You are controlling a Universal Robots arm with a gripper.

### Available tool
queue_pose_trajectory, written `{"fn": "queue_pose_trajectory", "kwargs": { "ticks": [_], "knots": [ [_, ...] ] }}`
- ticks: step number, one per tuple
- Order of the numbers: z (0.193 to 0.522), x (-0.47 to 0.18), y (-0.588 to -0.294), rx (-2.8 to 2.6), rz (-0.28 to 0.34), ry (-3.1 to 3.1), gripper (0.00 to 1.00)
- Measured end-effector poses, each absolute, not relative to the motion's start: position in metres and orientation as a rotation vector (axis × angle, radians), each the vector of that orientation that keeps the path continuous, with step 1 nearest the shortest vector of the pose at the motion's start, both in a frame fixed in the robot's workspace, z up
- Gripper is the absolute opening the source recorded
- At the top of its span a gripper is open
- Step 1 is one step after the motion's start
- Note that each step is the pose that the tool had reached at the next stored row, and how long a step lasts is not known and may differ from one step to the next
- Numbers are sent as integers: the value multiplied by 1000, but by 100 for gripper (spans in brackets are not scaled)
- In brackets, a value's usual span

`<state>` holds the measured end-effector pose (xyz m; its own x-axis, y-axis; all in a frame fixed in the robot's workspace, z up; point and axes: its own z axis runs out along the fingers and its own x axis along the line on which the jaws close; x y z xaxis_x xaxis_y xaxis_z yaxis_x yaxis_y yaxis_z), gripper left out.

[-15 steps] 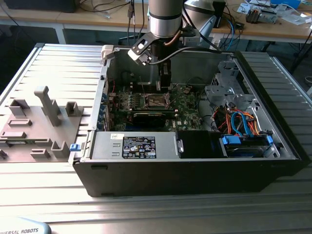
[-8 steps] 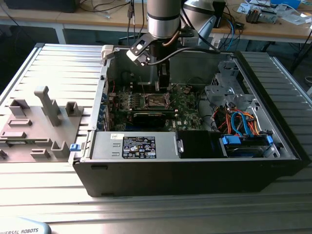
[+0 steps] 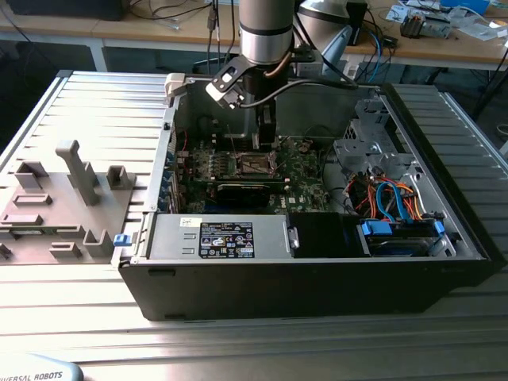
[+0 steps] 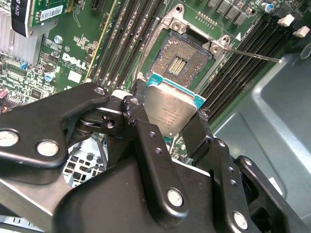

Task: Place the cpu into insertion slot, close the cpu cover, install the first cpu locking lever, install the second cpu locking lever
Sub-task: 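Place the cpu into insertion slot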

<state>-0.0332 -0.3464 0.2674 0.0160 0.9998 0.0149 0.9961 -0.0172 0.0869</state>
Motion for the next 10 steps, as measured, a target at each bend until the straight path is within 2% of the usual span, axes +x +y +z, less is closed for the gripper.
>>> {"fn": "queue_pose_trajectory", "kwargs": {
  "ticks": [10],
  "knots": [
    [265, -33, -346, 2202, 111, 2165, 54]
  ]
}}
